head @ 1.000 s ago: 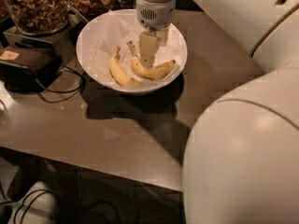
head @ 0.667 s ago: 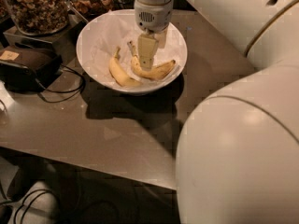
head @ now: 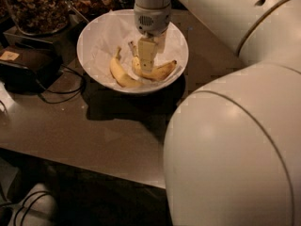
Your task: Pick banana from white bowl
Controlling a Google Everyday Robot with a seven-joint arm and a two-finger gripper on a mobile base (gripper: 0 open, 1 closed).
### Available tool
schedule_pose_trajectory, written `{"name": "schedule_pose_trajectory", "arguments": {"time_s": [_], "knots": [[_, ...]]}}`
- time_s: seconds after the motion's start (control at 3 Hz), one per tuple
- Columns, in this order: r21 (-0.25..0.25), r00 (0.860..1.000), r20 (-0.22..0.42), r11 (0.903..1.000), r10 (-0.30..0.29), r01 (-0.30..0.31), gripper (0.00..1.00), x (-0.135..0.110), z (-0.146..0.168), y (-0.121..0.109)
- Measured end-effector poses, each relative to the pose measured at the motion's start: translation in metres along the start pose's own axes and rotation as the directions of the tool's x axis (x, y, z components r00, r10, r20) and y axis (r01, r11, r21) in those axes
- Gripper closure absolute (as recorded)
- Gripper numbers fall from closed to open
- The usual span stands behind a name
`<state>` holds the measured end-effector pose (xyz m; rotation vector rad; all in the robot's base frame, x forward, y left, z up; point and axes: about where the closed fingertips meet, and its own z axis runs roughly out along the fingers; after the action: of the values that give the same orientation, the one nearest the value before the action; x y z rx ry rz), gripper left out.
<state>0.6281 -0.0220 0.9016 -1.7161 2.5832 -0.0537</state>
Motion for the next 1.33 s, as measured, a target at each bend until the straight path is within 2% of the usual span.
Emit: {"name": "schedule_pose_trajectory", "arguments": {"time_s": [1.33], "knots": [[-0.055, 0.999, -0.038, 0.9982, -0.024, 0.022, 0.43, -0.003, 0.024, 0.003]]}}
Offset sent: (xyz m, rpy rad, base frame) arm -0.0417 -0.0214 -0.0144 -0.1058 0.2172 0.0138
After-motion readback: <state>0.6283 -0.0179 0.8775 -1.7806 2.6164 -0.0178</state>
